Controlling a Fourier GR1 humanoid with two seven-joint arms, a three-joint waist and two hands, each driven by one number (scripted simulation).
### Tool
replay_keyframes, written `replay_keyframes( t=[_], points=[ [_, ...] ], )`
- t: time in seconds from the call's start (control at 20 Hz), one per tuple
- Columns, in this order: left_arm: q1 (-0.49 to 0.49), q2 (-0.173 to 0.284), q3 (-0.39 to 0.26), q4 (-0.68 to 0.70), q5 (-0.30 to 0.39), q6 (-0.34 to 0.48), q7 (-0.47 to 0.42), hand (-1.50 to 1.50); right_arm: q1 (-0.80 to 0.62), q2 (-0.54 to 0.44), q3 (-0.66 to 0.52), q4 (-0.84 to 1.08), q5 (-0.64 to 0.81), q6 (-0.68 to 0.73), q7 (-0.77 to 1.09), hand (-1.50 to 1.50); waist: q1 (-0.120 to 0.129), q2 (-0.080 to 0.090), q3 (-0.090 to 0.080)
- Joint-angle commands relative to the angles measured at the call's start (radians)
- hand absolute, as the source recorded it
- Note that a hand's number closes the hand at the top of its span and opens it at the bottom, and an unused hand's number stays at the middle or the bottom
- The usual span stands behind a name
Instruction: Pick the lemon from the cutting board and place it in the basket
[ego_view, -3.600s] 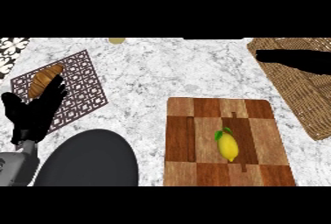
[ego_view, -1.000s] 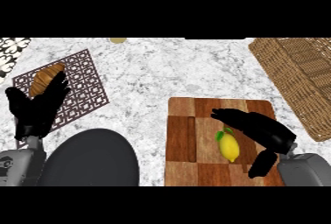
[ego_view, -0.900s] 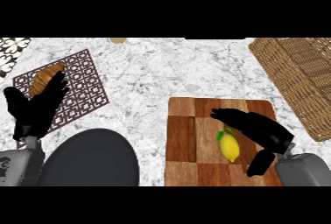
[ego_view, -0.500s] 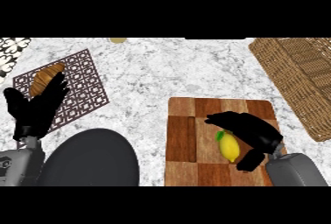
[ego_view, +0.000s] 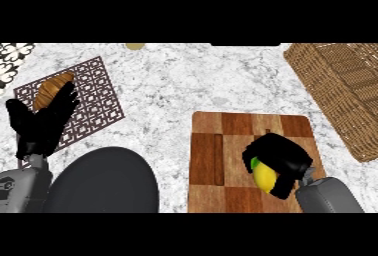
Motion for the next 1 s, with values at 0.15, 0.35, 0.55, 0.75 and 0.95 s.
replay_keyframes(
  t=[0.15, 0.35, 0.55, 0.75, 0.95],
  points=[
    [-0.016, -0.021, -0.011, 0.015, -0.009, -0.002, -0.004, 0.00, -0.137, 0.140, -0.098, 0.151, 0.019, 0.019, 0.188, 1.50, 0.018, 0.012, 0.007],
    [-0.002, -0.010, -0.001, 0.008, -0.008, -0.004, -0.024, 0.00, -0.118, 0.237, -0.343, 0.141, 0.013, -0.123, 0.512, 1.50, -0.004, 0.027, 0.007],
    [-0.009, -0.004, -0.004, 0.001, -0.005, -0.017, -0.026, 0.00, -0.198, 0.280, -0.454, 0.158, 0.014, -0.228, 0.749, 1.50, 0.043, 0.038, 0.007],
    [-0.026, -0.021, -0.028, -0.002, -0.004, -0.028, -0.030, 0.00, -0.342, 0.283, -0.545, 0.172, -0.073, -0.440, 0.926, 1.50, 0.099, 0.041, 0.013],
    [-0.061, -0.042, -0.063, 0.007, -0.015, -0.032, -0.009, 0.00, -0.507, 0.284, -0.545, 0.173, -0.054, -0.705, 1.026, 1.50, 0.131, 0.041, 0.011]
  ],
)
